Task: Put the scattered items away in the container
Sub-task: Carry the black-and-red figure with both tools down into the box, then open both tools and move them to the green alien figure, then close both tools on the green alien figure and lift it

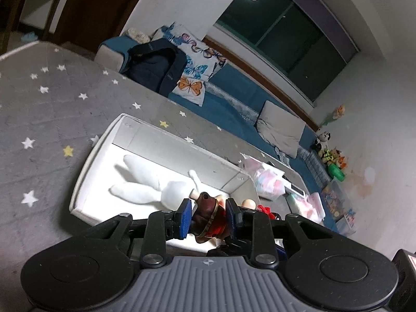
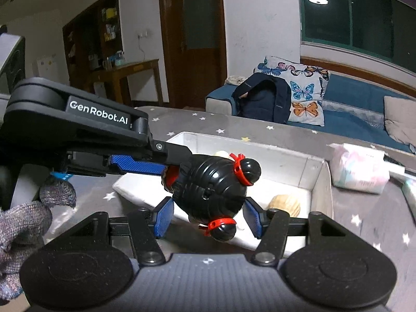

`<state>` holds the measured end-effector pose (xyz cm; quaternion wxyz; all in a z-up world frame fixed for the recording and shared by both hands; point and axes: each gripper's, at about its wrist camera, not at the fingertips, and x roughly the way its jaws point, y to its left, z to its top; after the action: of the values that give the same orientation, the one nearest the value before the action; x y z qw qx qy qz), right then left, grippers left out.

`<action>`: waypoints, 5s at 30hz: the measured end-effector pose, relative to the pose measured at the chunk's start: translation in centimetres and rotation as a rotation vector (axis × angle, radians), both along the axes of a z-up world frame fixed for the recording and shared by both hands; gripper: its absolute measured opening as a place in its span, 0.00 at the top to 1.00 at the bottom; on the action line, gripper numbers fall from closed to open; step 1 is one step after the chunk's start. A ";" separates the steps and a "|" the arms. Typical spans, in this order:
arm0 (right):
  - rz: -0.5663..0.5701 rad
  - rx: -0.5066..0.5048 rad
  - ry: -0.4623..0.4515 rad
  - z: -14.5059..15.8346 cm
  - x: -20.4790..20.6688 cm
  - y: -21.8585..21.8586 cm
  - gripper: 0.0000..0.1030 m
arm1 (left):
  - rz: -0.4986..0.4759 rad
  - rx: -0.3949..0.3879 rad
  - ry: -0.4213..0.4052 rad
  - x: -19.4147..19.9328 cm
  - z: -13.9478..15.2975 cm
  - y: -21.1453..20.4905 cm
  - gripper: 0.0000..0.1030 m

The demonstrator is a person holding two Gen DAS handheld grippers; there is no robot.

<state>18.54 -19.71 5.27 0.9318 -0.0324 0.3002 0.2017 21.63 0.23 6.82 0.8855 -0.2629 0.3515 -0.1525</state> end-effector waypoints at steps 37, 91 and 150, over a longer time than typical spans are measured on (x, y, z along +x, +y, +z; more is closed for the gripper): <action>0.119 -0.119 0.247 -5.6 9.4 -0.6 0.42 | 0.040 -0.019 0.240 7.4 -6.9 -0.5 0.71; -0.185 0.036 0.101 -6.4 -6.5 -6.1 0.37 | -0.162 0.065 0.056 -4.8 -3.7 -5.4 0.70; -0.182 0.073 0.114 -7.6 -7.1 -6.8 0.48 | -0.349 0.147 0.116 -2.7 -6.7 -11.2 0.64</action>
<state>11.46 -26.51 -2.36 0.9282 0.0404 0.3469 0.1284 18.94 -10.99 0.11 0.8406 -0.1410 0.4526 -0.2621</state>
